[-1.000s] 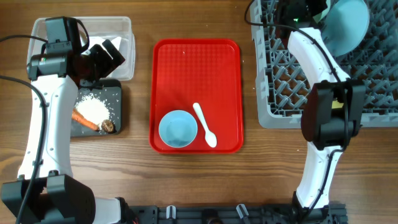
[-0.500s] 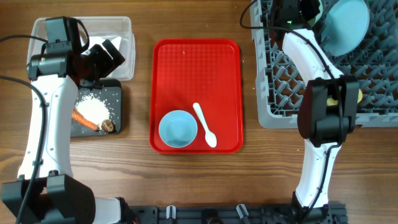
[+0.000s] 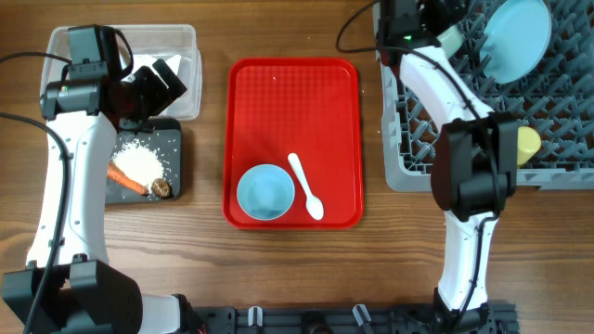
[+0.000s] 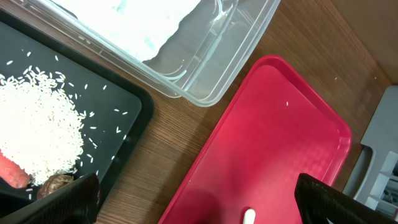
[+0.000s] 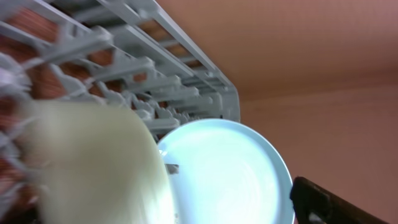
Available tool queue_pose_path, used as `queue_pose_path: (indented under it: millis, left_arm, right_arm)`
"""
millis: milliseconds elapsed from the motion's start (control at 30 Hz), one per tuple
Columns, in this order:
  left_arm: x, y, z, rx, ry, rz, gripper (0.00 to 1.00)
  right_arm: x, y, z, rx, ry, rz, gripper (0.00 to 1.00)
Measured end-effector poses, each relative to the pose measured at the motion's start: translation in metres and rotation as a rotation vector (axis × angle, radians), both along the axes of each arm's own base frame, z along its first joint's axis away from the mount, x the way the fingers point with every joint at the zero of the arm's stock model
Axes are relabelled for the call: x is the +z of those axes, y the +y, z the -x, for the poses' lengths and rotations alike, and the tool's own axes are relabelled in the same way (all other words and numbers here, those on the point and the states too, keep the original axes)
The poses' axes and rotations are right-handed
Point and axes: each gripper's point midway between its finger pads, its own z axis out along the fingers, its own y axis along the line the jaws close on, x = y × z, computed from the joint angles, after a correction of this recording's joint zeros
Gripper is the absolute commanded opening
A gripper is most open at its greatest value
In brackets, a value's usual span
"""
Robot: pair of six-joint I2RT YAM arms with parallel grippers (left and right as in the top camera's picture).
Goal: Sort waste into correct bins and load items into the dishwasher rack
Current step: 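Carry the green bowl into the dish rack beside the plate, then move the right gripper back to the light-blue bowl and grasp its rim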
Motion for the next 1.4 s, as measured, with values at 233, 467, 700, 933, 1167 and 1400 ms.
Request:
queue_pose_path:
  millis: [233,467,700,933,1167,1400]
  left_arm:
    - [0.0,0.0,0.0,0.0,0.0,0.0,1.0]
    - [0.0,0.0,0.0,0.0,0.0,0.0,1.0]
    - [0.0,0.0,0.0,0.0,-0.001,0.0,1.0]
    - [0.0,0.001,0.0,0.002,-0.001,-0.003,1.0]
    - [0.0,0.001,0.0,0.001,0.0,-0.003,1.0]
    - [0.0,0.001,0.0,0.002,0.0,-0.003,1.0]
  right_arm:
    - [0.0,0.035,0.0,0.06,-0.001,0.0,1.0]
    - [0.008,0.056,-0.004,0.085,-0.072,-0.03,1.0]
    - [0.044,0.058,0.005,0.071,-0.166,-0.093,1.0]
    - [0.079,0.111,0.068,0.19,-0.06,-0.304,1.0]
    - [0.013,0.26,0.166,0.451,0.369,-0.862,0.95]
    - [-0.056,0.312,0.264,0.391,0.781,-1.178,0.83]
